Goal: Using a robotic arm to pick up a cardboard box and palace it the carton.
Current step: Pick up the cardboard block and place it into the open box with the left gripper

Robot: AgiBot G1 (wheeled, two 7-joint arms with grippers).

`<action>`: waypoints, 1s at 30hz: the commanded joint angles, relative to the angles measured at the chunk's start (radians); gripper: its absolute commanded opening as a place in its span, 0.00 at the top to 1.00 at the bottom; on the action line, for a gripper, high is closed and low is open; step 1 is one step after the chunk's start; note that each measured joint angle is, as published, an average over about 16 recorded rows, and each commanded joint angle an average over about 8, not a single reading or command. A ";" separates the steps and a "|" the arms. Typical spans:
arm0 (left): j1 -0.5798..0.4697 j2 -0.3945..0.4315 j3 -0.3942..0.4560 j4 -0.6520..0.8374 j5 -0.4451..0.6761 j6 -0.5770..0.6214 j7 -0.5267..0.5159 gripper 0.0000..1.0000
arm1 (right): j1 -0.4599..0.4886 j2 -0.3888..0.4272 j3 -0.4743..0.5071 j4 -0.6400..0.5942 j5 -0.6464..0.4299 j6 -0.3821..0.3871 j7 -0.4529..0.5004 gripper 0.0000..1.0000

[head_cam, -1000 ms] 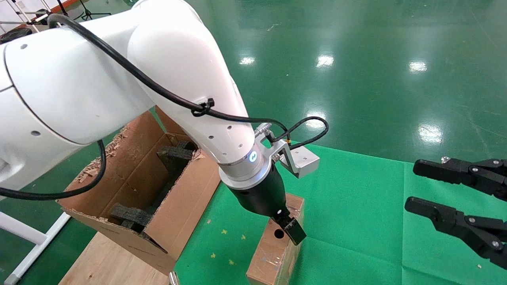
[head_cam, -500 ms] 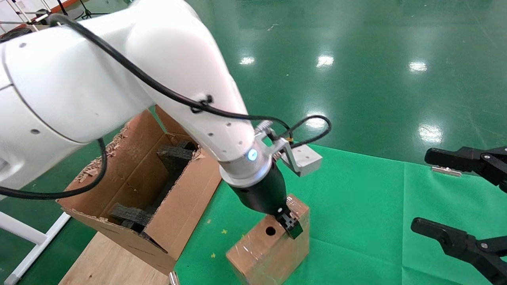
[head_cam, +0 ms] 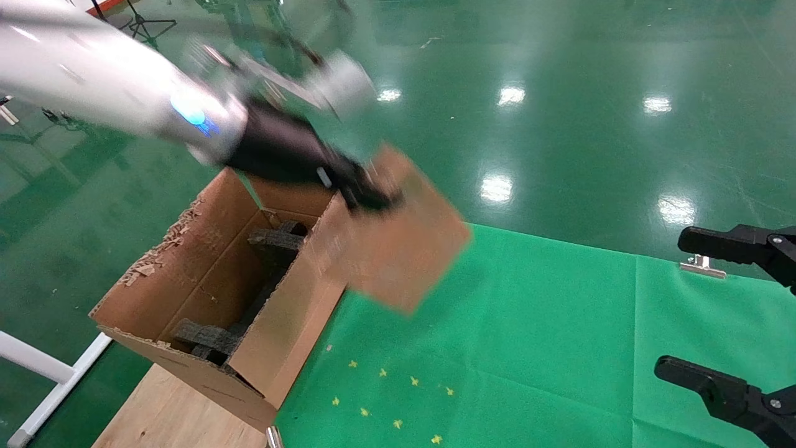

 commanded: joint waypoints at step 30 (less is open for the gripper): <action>-0.156 -0.061 0.033 0.830 0.205 0.071 0.731 1.00 | 0.000 0.000 0.000 0.000 0.000 0.000 0.000 0.00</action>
